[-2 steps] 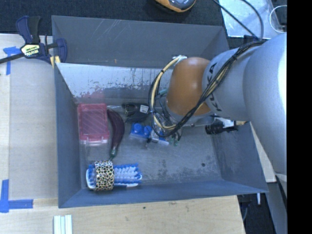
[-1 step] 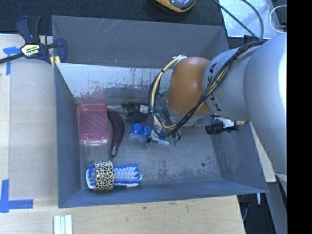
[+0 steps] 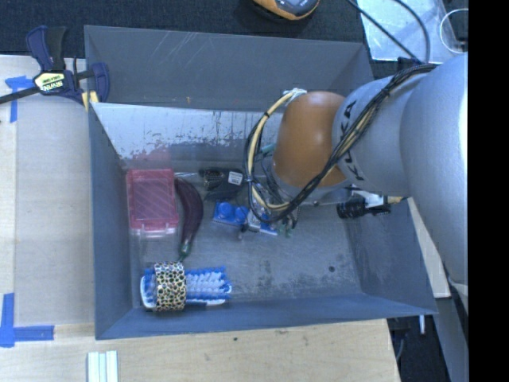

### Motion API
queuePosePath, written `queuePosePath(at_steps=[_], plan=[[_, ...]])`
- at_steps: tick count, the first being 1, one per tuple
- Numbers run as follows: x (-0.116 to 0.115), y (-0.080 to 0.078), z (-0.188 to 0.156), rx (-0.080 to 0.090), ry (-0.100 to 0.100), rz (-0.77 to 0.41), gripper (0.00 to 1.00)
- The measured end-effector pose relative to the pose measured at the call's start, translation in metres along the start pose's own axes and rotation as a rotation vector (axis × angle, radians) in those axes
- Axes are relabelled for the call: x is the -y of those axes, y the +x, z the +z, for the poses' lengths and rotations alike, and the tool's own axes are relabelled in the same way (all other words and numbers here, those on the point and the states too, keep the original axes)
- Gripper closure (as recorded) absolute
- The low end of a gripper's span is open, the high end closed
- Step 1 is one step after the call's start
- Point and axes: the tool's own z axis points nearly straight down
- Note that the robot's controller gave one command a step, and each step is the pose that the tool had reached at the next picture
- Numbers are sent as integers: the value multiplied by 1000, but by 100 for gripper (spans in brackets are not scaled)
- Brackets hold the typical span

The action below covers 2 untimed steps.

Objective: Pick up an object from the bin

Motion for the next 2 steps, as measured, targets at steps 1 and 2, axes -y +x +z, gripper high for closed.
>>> queuePosePath(at_steps=[1, 2], plan=[[0, 0, -11, 0, 0, 0, 100], [0, -1, -25, 3, -1, 0, 100]])
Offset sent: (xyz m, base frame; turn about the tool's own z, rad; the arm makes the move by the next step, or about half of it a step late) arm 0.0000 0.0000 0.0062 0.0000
